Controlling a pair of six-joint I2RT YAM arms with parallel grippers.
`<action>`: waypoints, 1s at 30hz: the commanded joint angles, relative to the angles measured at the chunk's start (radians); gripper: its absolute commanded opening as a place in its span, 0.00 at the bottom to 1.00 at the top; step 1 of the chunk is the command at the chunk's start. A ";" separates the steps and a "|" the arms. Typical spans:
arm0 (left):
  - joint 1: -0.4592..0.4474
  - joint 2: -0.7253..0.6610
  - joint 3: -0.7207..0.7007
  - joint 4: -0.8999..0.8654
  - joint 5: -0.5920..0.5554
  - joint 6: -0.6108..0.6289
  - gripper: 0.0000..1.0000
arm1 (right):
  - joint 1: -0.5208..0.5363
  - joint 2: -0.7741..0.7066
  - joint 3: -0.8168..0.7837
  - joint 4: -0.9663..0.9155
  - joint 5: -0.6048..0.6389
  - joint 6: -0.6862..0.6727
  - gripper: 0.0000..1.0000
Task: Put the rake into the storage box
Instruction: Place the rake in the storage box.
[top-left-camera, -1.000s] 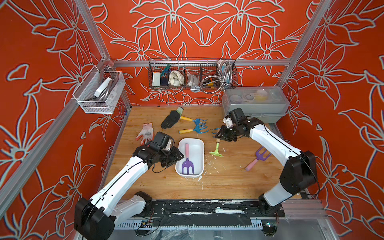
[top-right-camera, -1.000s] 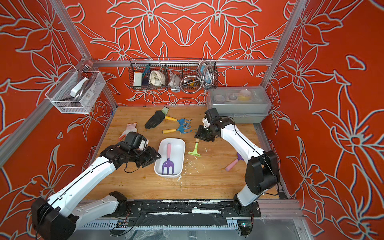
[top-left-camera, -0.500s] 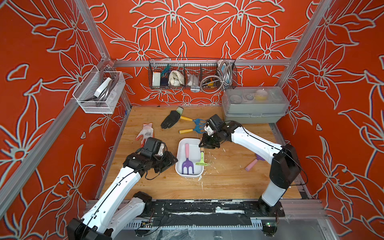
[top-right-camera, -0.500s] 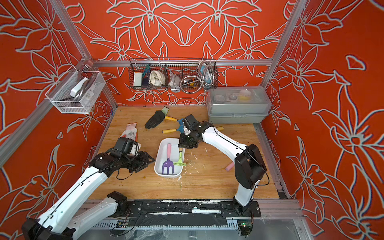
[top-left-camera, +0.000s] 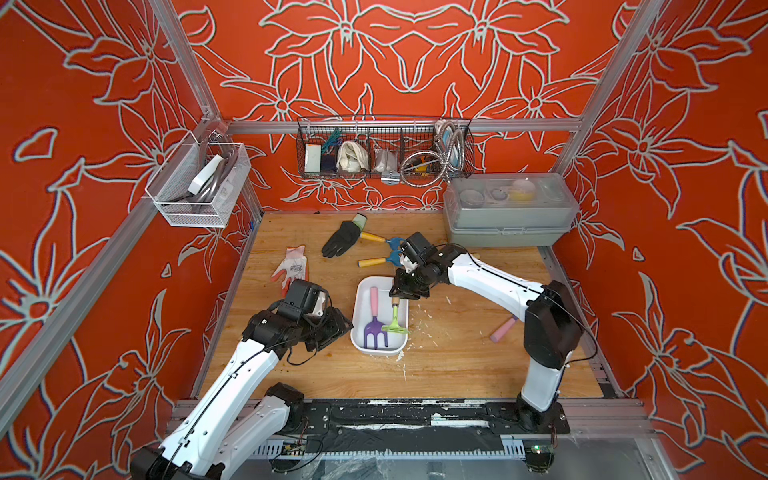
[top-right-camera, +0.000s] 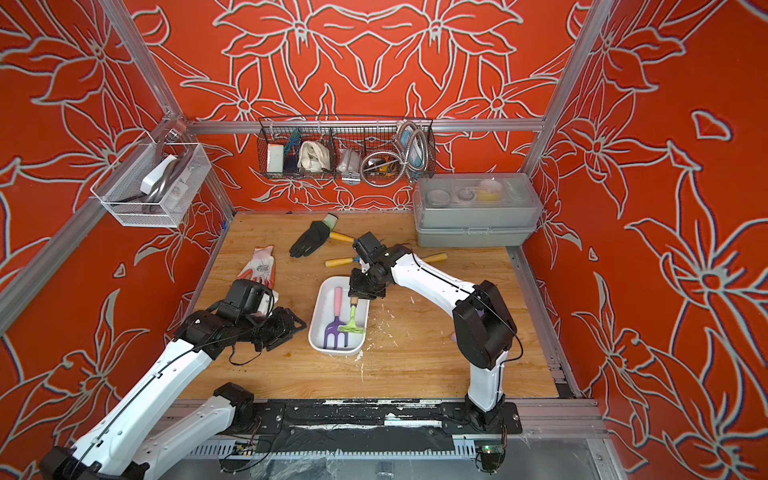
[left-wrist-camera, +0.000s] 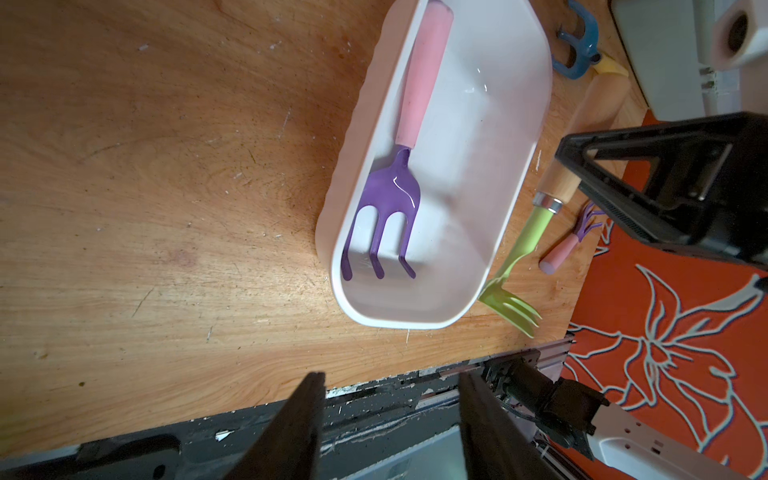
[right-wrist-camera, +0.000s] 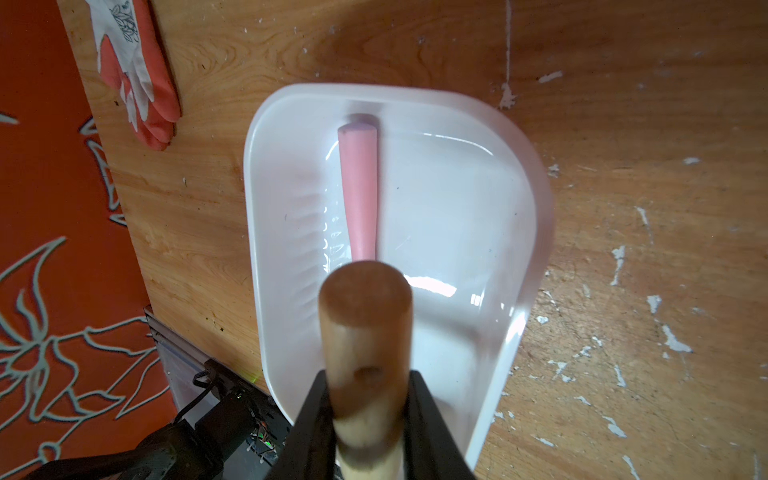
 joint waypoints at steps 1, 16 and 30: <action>0.012 -0.018 -0.002 -0.028 0.003 0.015 0.54 | 0.019 0.026 0.043 0.006 0.007 0.014 0.08; 0.026 -0.024 -0.011 -0.031 0.010 0.019 0.55 | 0.031 0.025 0.023 -0.014 0.047 -0.007 0.31; 0.029 -0.033 -0.006 -0.038 0.013 0.018 0.55 | 0.031 -0.040 0.054 -0.032 0.133 -0.079 0.38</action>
